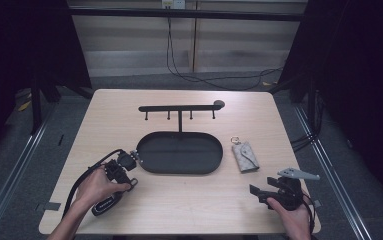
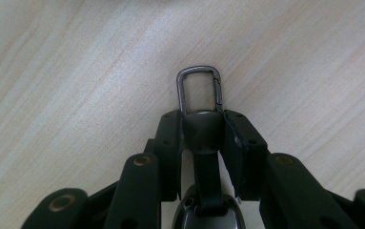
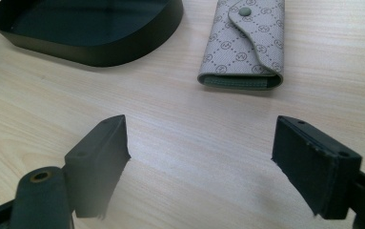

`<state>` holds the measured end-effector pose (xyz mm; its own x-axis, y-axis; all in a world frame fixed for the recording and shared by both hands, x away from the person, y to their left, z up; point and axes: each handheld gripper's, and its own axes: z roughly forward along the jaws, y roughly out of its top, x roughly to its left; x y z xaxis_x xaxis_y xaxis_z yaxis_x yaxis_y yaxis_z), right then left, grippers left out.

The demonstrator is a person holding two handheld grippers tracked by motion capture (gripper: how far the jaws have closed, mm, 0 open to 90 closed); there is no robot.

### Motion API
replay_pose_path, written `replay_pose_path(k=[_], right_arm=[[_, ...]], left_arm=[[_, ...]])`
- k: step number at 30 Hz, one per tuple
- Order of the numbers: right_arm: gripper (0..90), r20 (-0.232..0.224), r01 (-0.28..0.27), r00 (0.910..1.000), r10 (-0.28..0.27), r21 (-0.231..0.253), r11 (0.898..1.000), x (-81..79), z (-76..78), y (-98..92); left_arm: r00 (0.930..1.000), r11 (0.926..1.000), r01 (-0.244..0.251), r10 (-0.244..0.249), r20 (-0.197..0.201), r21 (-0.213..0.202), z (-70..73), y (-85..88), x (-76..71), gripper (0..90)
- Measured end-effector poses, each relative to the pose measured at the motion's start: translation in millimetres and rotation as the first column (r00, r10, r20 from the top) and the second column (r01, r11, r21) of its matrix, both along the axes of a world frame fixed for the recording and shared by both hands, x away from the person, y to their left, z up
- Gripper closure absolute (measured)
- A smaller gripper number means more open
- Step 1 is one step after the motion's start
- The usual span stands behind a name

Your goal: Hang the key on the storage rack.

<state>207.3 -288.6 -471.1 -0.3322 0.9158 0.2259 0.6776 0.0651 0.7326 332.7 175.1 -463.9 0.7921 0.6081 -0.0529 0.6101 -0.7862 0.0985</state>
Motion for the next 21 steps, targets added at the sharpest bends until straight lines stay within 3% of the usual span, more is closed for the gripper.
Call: replay_pose_path(k=[11,17,21], right_arm=[[19.6,-0.004,-0.003,1.0,0.003,-0.004,1.0,0.1,-0.4,0.1],[19.6,-0.012,0.0,0.9999,0.0,-0.004,1.0,0.7,-0.7,0.8],[19.7,-0.013,0.002,0.9999,-0.002,-0.002,1.0,1.0,-0.9,0.4]], left_arm=[[0.9997,0.9998,-0.011,0.011,-0.021,0.016,0.2,-1.9,3.9,70.5],[0.9982,0.9995,-0.016,0.014,-0.058,-0.026,0.8,5.0,8.0,70.6],[0.9976,0.9985,-0.033,0.03,-0.063,-0.044,0.5,6.6,9.0,70.7]])
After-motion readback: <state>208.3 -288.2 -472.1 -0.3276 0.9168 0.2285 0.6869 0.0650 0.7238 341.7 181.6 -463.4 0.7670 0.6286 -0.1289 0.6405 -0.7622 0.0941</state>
